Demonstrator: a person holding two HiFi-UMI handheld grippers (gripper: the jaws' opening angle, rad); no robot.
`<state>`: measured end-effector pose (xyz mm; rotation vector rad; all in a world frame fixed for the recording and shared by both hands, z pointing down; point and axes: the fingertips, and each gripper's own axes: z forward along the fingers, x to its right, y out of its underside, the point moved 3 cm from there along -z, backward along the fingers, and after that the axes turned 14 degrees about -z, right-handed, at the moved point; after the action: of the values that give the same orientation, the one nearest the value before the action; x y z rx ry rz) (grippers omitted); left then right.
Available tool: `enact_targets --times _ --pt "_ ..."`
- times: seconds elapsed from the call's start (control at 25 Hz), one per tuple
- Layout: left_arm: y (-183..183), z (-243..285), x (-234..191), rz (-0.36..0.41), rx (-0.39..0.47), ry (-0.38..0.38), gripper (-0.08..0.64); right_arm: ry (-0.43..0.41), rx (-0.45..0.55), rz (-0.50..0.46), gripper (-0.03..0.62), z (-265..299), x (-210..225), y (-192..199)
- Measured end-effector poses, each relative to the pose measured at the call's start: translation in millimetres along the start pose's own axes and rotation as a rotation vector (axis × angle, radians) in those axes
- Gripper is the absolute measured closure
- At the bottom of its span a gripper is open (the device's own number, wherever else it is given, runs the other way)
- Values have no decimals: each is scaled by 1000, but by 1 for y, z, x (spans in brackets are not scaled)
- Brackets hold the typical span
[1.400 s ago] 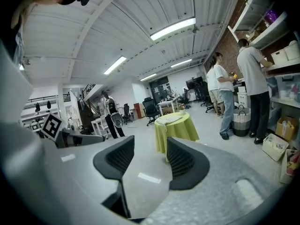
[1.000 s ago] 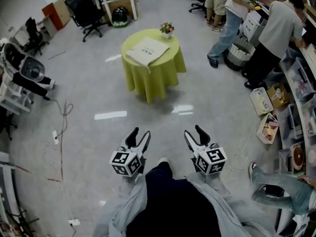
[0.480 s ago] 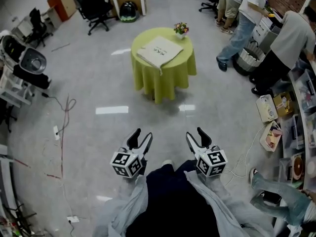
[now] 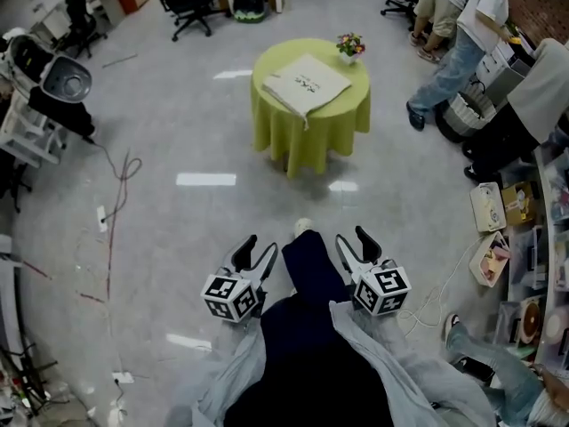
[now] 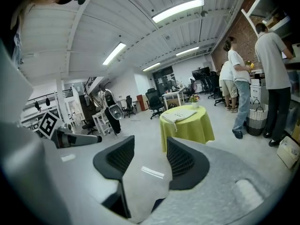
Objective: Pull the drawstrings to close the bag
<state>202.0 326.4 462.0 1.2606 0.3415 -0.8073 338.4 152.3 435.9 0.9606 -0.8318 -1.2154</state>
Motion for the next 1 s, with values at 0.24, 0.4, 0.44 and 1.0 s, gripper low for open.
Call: enact_targets --times 0.24,0.4,0.44,1.0 --pt "-45 36 -14 21 29 -23 331 -39 20 -11 380 53 26 -29" --pt "-77 67 -27 33 47 -37 331 -53 29 -21 380 89 47 -49" --pt "-85 75 -29 31 52 -38 331 -55 26 -21 380 97 53 -52" --pt "-179 175 -57 41 71 -50 333 -97 34 -35 380 208 131 -110"
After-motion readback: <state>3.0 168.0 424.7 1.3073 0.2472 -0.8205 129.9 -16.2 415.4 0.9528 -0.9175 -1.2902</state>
